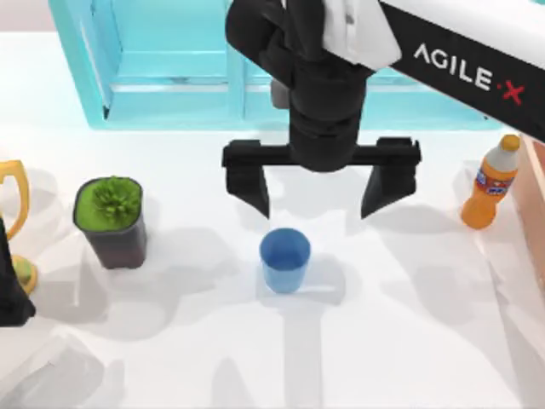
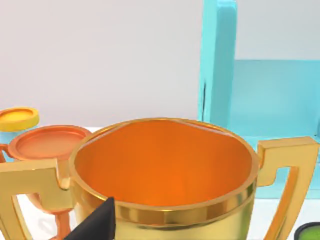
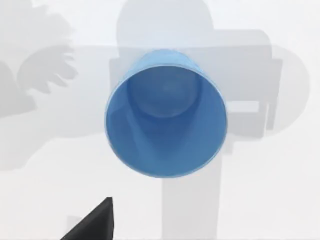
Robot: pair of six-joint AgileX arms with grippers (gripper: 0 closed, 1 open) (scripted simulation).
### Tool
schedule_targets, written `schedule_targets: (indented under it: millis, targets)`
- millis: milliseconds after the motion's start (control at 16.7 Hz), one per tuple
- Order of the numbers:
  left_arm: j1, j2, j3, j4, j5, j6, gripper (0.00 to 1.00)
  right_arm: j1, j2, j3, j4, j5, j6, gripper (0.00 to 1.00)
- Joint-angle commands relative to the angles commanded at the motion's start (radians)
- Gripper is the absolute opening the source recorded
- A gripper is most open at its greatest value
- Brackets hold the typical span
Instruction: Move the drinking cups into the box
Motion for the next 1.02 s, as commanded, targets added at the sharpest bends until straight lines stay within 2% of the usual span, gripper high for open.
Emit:
schedule_targets:
  millis: [240,720,1020]
  targets:
    - [0.0,0.0,0.0,0.0,0.0,0.0,1.0,-0.002,-0.003,-0.02,0.015,0.0,-0.002,1.0]
    - [0.0,0.0,0.0,0.0,0.0,0.0,1.0,0.001,0.033,-0.297,0.335,0.0,0.002,1.0]
    - [0.0,0.0,0.0,0.0,0.0,0.0,1.0,0.003,0.039,-0.334,0.373,0.0,0.003,1.0]
